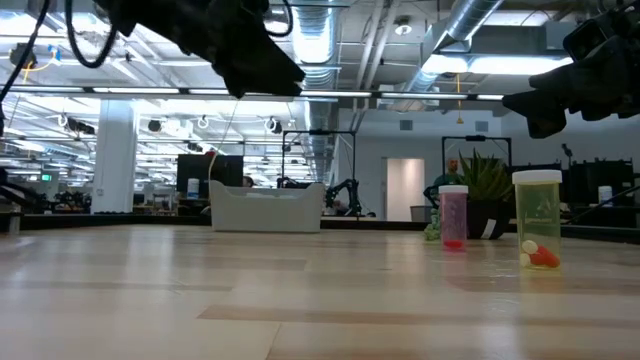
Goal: Pick and place pill bottles into a basket
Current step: Put the pink pill bottle into the gray container
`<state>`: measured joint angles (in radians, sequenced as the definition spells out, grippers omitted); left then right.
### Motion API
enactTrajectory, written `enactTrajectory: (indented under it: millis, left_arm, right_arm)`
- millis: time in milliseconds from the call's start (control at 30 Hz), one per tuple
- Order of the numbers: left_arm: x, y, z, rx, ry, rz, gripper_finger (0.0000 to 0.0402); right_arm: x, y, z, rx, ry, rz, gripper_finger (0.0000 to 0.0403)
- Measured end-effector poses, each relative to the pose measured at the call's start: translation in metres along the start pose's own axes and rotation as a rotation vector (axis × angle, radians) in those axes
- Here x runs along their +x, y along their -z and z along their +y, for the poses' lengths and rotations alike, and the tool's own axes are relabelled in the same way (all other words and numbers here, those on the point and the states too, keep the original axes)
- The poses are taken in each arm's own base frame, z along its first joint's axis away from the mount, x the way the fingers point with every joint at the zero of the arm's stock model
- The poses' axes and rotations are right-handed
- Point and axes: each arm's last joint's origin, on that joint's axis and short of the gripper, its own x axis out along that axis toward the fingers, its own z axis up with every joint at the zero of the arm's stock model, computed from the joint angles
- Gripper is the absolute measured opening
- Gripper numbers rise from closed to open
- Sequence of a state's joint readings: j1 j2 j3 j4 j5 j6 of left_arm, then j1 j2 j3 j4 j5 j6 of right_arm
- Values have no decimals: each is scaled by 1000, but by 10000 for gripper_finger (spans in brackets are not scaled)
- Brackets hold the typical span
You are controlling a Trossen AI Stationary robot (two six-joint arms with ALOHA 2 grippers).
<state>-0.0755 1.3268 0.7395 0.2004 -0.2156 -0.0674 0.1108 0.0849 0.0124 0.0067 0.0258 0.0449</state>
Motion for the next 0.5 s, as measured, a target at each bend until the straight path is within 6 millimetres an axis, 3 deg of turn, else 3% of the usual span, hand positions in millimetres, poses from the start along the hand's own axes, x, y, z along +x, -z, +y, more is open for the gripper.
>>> enactTrajectory:
  millis: [233, 367, 500]
  left_arm:
    - [-13, -8, -19, 121, 83, -78, 208]
    - [-32, -15, -13, 138, 114, -159, 208]
    - [-58, -5, -2, 114, 133, -259, 208]
  right_arm:
    - [0, 0, 0, 0, 0, 0, 230]
    - [0, 0, 0, 0, 0, 0, 230]
    - [0, 0, 0, 0, 0, 0, 230]
